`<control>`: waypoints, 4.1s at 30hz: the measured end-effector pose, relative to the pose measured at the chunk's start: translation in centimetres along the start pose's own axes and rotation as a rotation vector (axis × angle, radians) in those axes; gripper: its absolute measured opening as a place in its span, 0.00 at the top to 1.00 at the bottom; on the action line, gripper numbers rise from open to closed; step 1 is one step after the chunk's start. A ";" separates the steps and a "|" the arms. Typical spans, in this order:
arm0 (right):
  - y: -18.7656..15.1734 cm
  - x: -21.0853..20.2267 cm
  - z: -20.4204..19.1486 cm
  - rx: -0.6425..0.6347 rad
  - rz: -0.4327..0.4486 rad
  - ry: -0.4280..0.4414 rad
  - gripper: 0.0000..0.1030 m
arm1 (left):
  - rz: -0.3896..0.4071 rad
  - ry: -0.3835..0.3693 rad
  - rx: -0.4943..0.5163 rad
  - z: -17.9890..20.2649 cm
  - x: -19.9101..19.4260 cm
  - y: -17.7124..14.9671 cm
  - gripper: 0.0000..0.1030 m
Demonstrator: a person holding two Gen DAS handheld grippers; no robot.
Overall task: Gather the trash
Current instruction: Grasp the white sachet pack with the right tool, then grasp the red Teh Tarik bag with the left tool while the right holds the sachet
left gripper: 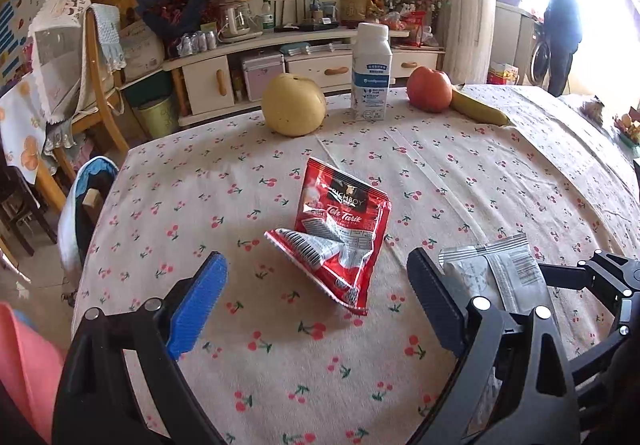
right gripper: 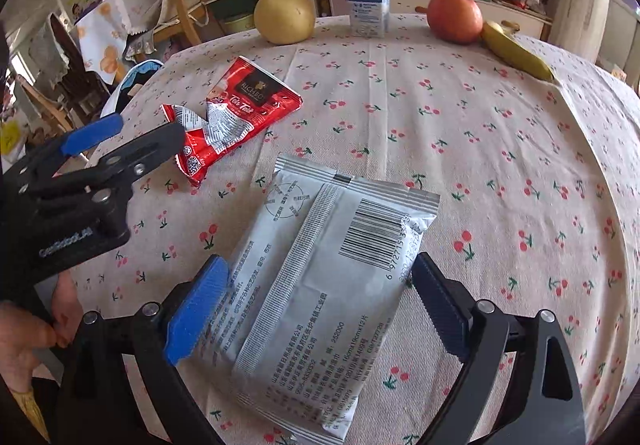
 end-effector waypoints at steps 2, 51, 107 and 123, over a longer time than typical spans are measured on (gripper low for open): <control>0.2 0.2 0.0 -0.026 -0.001 -0.013 0.09 | -0.012 -0.017 0.016 0.5 1.2 0.5 0.11; 0.4 1.2 -1.6 -0.053 0.003 0.010 0.08 | -0.136 -0.043 -0.346 -3.6 1.1 -1.8 0.60; 0.3 2.7 -3.9 -0.111 0.040 -0.048 0.16 | -0.138 -0.108 -0.537 -11.0 -5.2 -6.6 0.60; 1.2 0.9 -4.7 -0.101 0.093 0.028 0.27 | -0.190 -0.215 -0.470 -11.1 -4.8 -7.1 0.51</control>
Point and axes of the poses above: each gripper's, at about its wrist camera, not at the fingertips, and x roughly the way its jaws point, z to its right, y to its top, the point moved 3 cm from there along x, roughly the way its jaws point, and after that the axes turned 13 degrees about y, right-handed, at the moved point
